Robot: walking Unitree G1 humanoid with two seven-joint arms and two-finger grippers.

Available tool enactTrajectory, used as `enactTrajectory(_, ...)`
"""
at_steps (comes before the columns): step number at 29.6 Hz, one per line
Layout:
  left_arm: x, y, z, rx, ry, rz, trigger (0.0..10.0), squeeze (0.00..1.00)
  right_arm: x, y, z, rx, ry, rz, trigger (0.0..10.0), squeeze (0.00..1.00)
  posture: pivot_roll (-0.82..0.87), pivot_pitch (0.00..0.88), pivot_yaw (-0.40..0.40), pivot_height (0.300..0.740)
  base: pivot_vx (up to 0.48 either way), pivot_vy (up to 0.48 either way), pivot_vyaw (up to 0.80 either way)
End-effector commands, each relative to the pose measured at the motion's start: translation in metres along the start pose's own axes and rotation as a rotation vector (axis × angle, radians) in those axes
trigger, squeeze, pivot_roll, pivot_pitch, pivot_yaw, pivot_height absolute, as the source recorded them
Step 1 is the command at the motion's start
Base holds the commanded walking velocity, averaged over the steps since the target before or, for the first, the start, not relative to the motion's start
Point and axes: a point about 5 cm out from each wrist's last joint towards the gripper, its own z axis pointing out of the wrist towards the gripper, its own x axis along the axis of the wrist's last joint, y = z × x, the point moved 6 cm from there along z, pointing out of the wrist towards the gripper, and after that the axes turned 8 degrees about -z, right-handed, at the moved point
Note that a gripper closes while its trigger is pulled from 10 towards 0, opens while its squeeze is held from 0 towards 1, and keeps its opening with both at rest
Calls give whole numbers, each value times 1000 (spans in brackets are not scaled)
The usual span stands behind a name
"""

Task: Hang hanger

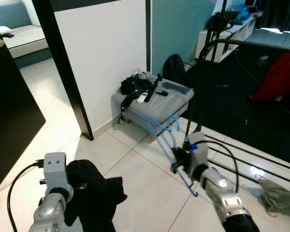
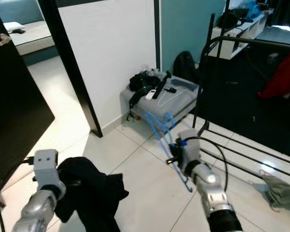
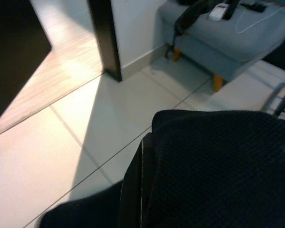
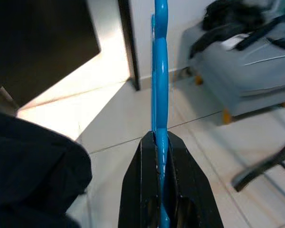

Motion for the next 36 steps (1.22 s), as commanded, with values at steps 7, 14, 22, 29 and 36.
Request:
enactTrajectory(7,2,0,-2,7,19,-6,10000,0,-4,-4,-3,35,-2,-15,10000,0,-18,0,25,740,0,0,769)
enactTrajectory(14,2,2,0,1,16,-1,10000,0,-1,-8,-2,65,12,-7,10000,0,-21,0,26,740,0,0,768)
enactTrajectory(22,4,-1,0,17,26,21,10000,0,3,-15,-1,111,42,9,10000,0,-18,0,32,740,0,0,768)
enactTrajectory(29,7,-3,0,29,42,22,10000,0,4,-16,0,120,50,31,10000,0,-22,0,40,740,0,0,758)
enactTrajectory(36,8,-5,1,33,47,16,10000,0,5,-16,1,126,55,50,10000,0,-22,0,39,740,0,0,756)
